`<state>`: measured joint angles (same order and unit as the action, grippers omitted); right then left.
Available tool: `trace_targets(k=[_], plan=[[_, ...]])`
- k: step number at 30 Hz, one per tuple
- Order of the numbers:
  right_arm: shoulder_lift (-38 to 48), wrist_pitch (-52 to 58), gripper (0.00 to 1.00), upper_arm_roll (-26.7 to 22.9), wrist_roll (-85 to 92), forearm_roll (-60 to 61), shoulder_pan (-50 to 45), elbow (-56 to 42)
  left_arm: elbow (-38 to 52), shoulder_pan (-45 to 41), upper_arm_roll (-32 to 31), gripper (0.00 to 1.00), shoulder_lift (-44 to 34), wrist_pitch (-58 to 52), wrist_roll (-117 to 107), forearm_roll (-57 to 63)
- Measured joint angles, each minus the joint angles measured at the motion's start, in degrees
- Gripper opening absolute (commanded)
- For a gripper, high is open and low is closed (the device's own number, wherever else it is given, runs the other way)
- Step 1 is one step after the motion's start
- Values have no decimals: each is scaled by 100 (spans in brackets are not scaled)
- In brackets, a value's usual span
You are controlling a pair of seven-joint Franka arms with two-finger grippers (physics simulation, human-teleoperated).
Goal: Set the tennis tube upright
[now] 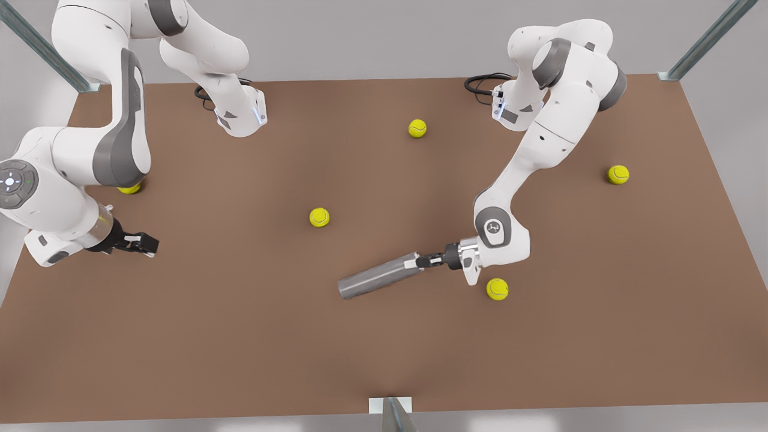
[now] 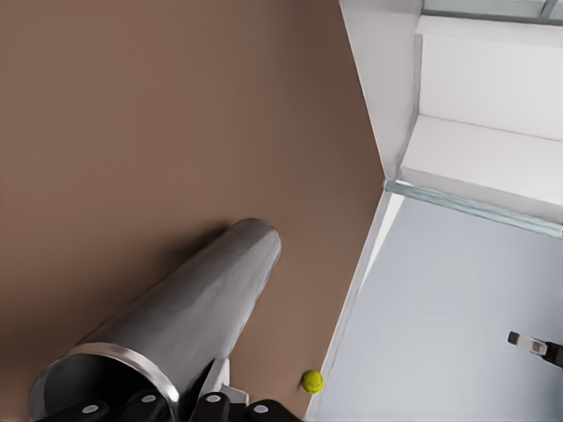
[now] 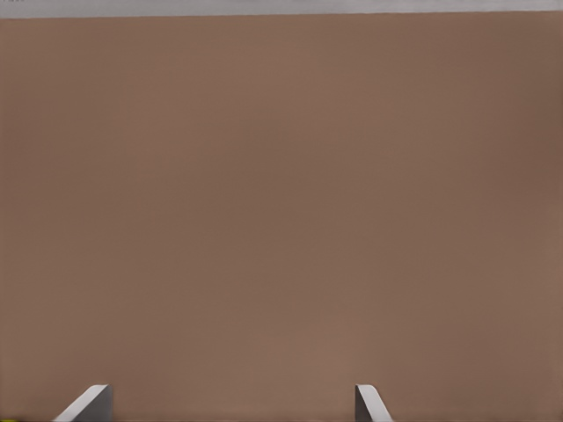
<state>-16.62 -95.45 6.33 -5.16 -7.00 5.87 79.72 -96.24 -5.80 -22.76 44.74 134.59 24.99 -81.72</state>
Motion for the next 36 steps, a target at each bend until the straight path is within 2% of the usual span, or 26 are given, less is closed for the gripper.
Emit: trace_targets(k=[9,16,31,36], plan=[[0,0,100,0,6,-3,1,0,-200,9,8,21,-247,-5,17,-251],[0,0,100,0,15,-10,-2,0,-552,28,192,21,-802,8,-79,65],[0,0,100,0,15,-12,-35,9,-1283,43,614,21,-2407,-28,-2042,2273],[0,9,100,0,15,-12,-35,18,-1257,41,1001,21,-2751,-590,-2047,3225]])
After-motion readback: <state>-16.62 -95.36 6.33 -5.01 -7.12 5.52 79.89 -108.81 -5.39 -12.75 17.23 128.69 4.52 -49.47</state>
